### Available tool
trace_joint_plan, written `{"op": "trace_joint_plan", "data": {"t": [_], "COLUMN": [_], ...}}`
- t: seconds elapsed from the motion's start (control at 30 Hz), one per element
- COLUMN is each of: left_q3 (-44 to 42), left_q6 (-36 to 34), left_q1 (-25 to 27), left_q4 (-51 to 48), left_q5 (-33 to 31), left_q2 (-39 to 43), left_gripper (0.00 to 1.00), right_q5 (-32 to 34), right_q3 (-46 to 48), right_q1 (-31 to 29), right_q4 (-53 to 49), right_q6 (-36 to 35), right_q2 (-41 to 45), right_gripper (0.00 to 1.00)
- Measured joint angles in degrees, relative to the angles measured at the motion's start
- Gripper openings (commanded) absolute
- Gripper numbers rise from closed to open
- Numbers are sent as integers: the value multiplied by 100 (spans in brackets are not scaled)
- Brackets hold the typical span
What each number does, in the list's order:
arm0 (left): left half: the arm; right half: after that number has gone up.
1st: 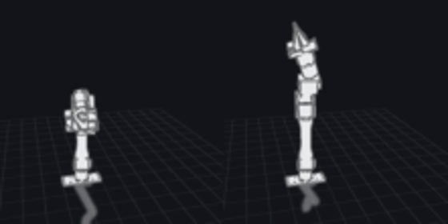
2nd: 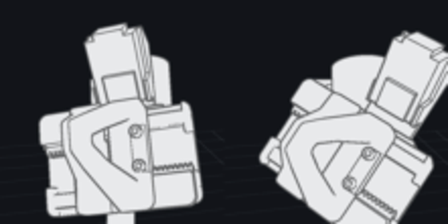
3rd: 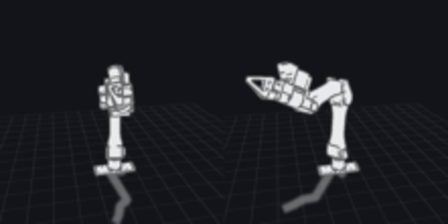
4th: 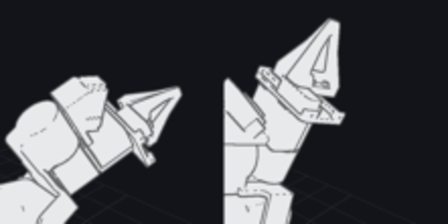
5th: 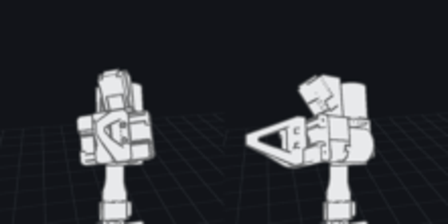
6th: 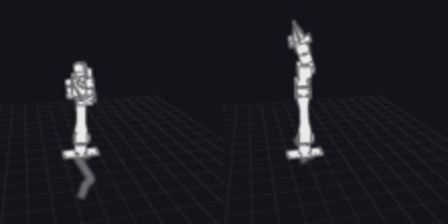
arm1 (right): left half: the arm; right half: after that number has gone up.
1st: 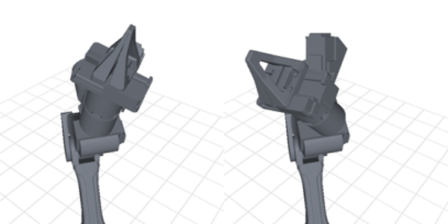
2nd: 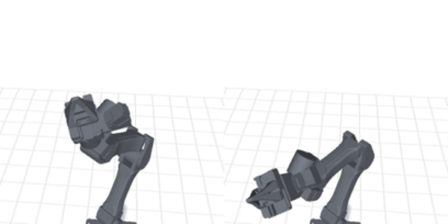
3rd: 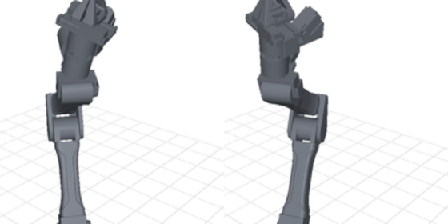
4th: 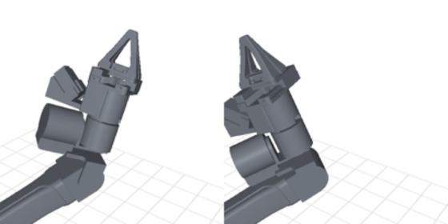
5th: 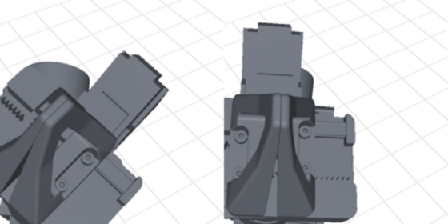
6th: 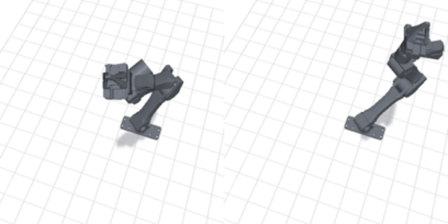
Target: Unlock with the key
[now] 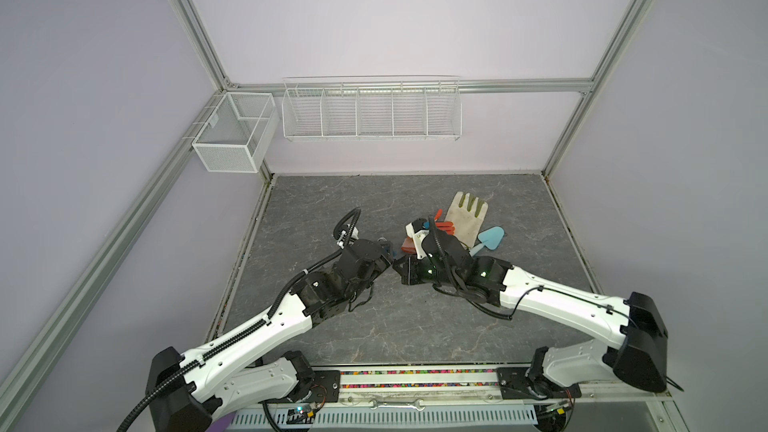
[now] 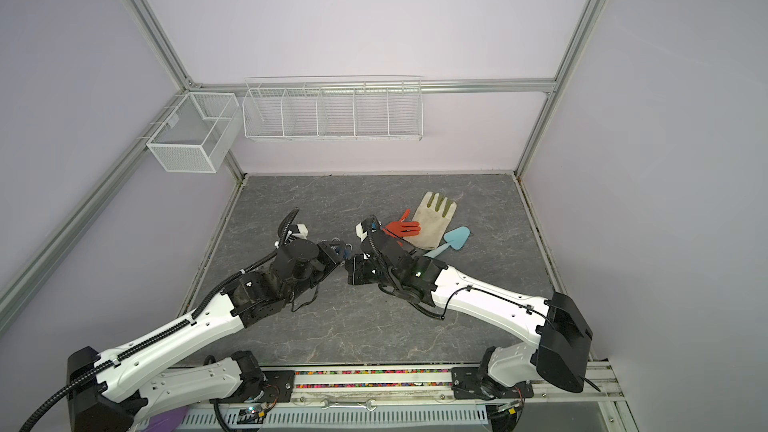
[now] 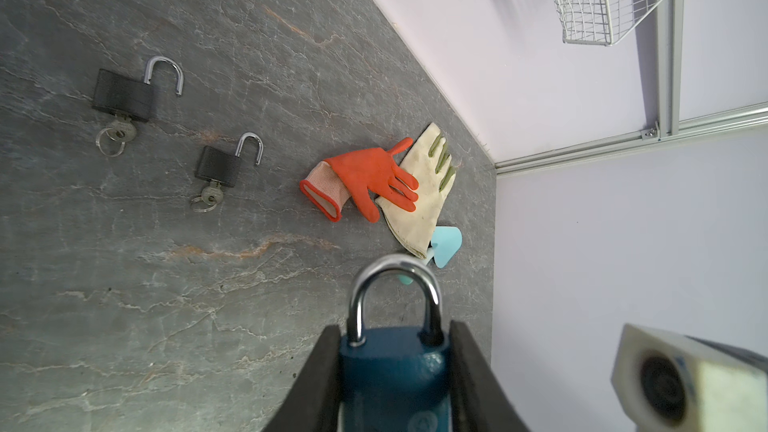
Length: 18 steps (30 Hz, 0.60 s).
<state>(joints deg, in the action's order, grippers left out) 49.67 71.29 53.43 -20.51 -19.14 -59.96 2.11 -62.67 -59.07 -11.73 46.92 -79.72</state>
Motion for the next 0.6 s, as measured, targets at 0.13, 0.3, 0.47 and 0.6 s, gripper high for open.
{"op": "trace_joint_plan", "data": {"t": [0.13,0.3,0.47,0.6], "left_q3": [7,-59,-190,-243], "left_q6": [-4,-4,-24,-155], "left_q1": [24,44,59,59], "left_q4": [4,212,498,671], "left_q5": [-42,-44,-46,-57], "left_q2": [0,162,391,485], "left_gripper": [0,0,0,0], "right_q5": [-39,-203,-396,-603], "right_q3": [0,0,2,2], "right_q1": [11,68,107,170], "right_q4": [-2,48,164,273], "right_q6": [44,162,264,334], "right_q2": [22,151,275,306], "right_gripper": [6,6,6,6]}}
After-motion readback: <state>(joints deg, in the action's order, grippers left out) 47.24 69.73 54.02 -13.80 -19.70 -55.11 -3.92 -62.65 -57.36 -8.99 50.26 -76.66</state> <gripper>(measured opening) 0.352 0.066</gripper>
